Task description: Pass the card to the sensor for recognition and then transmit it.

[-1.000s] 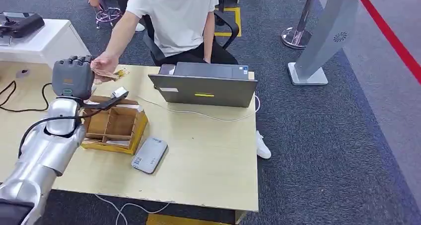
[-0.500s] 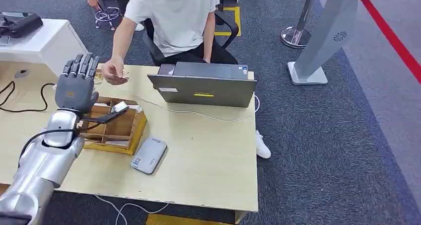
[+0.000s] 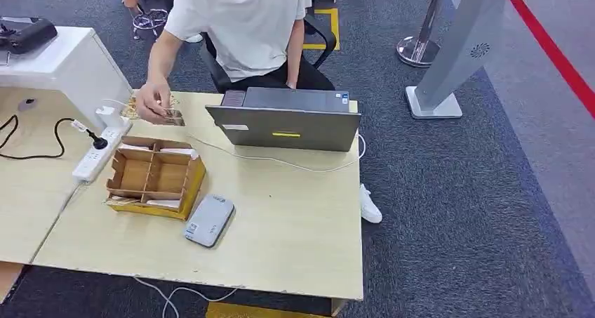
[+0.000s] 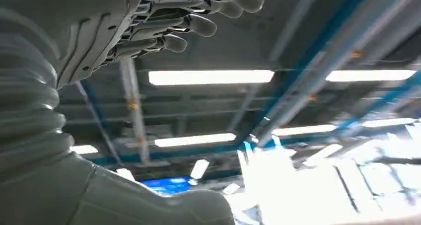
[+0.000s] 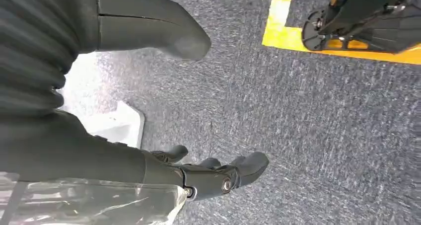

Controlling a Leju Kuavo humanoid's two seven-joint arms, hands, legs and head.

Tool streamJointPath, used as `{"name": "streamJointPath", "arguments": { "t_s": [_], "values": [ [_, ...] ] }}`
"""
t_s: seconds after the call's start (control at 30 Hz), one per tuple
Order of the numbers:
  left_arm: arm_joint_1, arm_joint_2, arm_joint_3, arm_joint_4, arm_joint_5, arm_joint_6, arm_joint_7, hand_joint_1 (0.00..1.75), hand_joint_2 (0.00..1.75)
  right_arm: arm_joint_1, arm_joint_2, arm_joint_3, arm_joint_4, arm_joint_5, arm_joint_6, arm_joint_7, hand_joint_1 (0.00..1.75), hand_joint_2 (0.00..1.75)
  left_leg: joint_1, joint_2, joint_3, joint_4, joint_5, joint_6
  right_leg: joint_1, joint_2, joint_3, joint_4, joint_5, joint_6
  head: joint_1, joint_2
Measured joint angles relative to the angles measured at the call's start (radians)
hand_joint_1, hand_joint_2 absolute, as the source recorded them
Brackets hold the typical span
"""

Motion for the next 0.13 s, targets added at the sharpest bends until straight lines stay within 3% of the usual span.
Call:
{"name": "streamJointPath", "arguments": {
  "t_s": [0.07,0.13],
  "values": [
    [-0.005,-0.002,0.193,0.061,-0.009,-0.012,-0.096,0.00,1.75,0.000,0.000,-0.003,0.000,-0.002,0.000,-0.007,0.00,1.75,0.000,0.000,0.002,0.000,-0.001,0.000,0.000,0.000,0.000,0.000,-0.001,-0.001,-0.002,0.000],
    [-0.022,-0.020,0.330,0.141,-0.051,-0.035,-0.093,0.00,1.75,0.000,0.000,-0.008,0.001,-0.007,0.000,-0.011,0.00,1.75,-0.001,-0.002,0.002,0.000,-0.001,0.000,-0.001,-0.002,0.002,-0.001,-0.001,-0.001,-0.001,0.000]
  ]
}}
